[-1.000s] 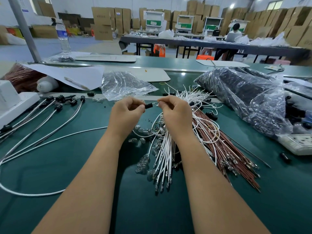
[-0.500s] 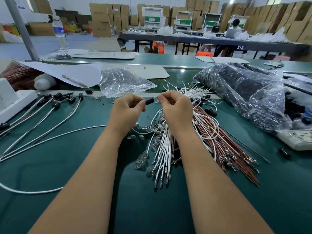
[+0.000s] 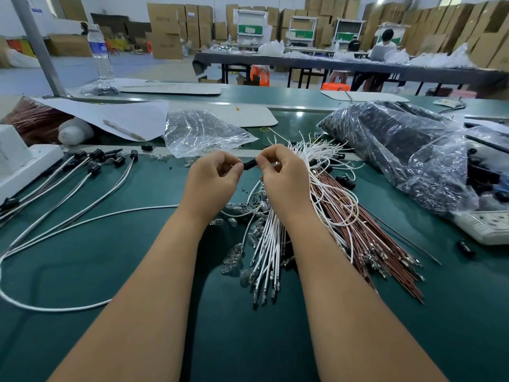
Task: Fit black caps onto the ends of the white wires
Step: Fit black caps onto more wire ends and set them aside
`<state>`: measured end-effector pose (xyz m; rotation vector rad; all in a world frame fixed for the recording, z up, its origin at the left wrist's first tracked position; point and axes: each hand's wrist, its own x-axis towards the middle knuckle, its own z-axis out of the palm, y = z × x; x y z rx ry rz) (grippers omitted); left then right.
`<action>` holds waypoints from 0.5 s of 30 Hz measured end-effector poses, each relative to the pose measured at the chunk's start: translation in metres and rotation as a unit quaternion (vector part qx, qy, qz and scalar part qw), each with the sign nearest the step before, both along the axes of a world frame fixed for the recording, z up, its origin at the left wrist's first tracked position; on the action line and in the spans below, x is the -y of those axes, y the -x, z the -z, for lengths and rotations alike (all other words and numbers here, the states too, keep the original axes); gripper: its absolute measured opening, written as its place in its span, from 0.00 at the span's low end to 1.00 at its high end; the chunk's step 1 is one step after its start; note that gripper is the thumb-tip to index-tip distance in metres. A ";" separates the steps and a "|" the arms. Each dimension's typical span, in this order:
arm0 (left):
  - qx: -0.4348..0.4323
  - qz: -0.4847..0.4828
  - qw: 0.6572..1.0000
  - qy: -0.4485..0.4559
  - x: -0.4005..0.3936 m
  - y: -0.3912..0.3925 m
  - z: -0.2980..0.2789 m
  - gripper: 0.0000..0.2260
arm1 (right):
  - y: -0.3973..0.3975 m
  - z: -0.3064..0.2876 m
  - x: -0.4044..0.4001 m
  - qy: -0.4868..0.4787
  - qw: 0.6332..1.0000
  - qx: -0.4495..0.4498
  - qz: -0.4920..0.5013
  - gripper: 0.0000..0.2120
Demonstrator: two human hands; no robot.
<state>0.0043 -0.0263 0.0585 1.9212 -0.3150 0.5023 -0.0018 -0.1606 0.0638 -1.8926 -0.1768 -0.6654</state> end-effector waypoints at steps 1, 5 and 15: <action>-0.004 0.000 1.000 0.007 0.000 0.000 -0.001 0.03 | 0.000 0.000 0.000 0.000 1.000 -0.003 -0.002 0.06; -0.021 0.018 0.999 0.047 -0.001 0.000 -0.002 0.06 | 0.001 -0.004 0.000 -0.022 0.999 -0.024 -0.010 0.07; -0.032 0.077 0.989 0.119 0.002 0.004 -0.009 0.07 | 0.005 -0.010 -0.006 -0.097 0.987 -0.074 -0.100 0.03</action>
